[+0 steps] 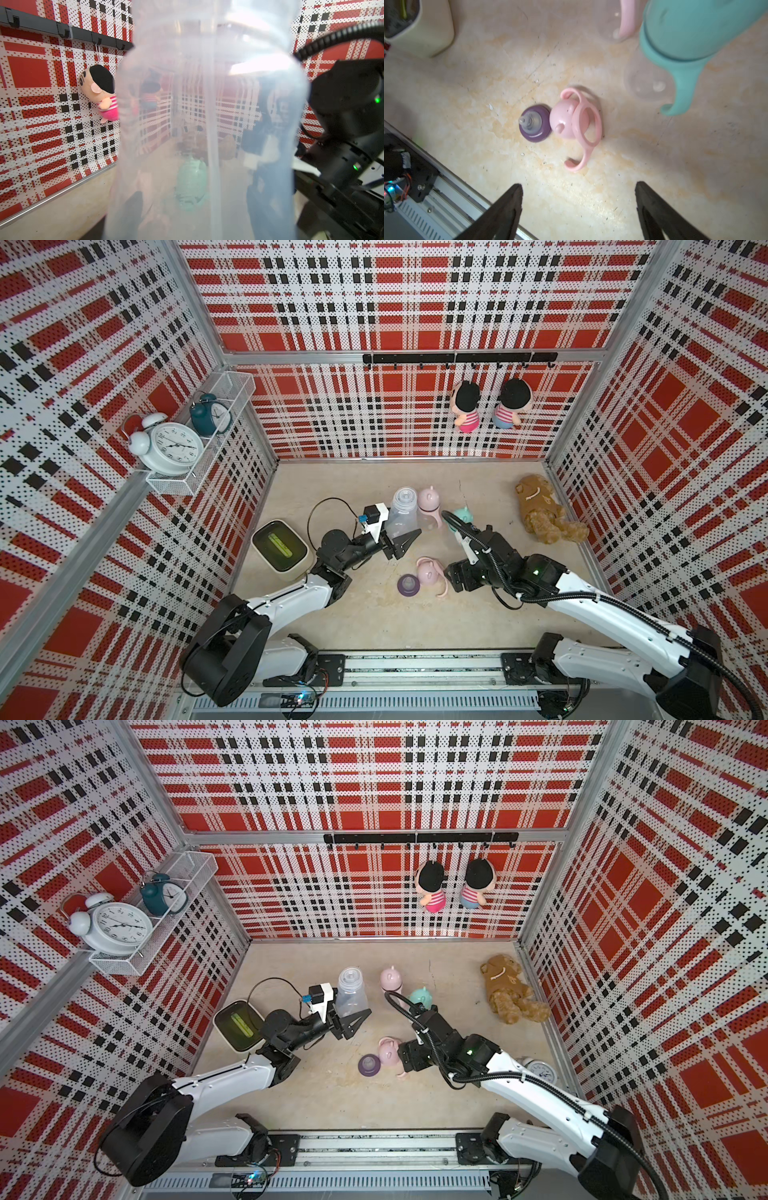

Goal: Assemble the baby bottles
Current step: Pick up the handle at the center of the board.

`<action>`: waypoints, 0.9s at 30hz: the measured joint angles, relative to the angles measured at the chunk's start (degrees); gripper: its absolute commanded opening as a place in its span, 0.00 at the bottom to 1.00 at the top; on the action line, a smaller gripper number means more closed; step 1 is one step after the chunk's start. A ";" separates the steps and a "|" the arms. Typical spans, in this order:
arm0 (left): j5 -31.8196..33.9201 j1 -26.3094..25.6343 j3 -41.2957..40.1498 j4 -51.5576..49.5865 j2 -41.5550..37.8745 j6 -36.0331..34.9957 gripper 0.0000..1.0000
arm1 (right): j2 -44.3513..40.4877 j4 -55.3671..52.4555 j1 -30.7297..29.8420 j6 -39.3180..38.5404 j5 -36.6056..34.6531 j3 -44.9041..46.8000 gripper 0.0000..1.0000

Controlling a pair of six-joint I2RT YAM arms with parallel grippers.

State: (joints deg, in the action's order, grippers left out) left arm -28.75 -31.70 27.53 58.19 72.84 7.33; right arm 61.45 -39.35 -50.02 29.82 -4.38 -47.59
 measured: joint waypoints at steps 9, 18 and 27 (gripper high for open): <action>1.79 -0.55 -0.28 -0.07 -0.28 -0.15 0.00 | 6.27 5.73 -7.19 9.22 -2.69 6.93 0.78; 2.32 -0.94 -0.52 -0.17 -0.28 -0.15 0.00 | 9.14 13.62 -7.26 16.48 -8.20 11.26 0.63; 2.34 -1.29 -0.52 -0.17 -0.28 -0.22 0.00 | 14.73 19.06 -7.23 23.10 -13.25 11.13 0.48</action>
State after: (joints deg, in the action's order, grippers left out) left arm -26.41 -32.99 27.00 58.02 72.55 7.11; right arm 76.18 -20.29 -57.25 52.93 -17.63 -36.47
